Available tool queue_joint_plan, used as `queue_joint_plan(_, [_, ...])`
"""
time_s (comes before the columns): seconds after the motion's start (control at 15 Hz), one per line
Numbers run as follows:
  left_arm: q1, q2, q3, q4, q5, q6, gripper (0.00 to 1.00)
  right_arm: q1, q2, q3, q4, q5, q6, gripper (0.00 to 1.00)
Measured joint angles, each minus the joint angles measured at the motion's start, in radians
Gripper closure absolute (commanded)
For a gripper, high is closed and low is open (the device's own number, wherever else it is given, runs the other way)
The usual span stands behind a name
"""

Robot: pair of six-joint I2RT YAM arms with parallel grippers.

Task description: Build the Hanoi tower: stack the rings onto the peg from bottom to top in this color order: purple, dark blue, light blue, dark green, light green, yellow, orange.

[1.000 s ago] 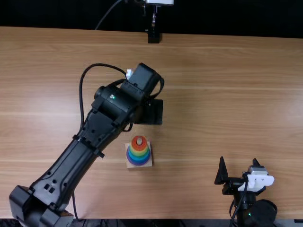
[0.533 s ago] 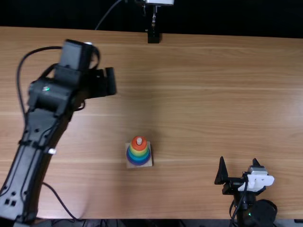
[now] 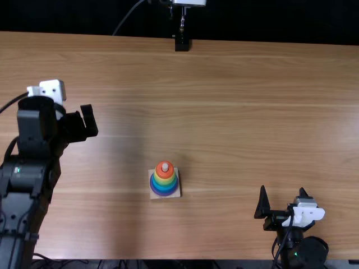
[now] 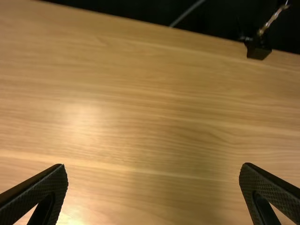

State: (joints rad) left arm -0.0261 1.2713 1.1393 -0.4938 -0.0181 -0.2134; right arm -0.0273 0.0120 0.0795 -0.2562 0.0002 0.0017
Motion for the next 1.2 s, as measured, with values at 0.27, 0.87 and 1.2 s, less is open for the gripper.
queue_joint_plan(0.27, [0.013,-0.242,-0.317,0.252,0.002,0.079,0.00,0.000,0.000,0.000,0.000,0.000,0.000,0.00])
queue_joint_plan(0.87, [0.003,-0.930,-0.908,0.451,0.003,0.106,0.00,0.000,0.000,0.000,0.000,0.000,0.000,0.00])
queue_joint_plan(1.2, [-0.039,-1.178,-1.050,0.436,0.016,0.124,0.00,0.000,0.000,0.000,0.000,0.000,0.000,0.00])
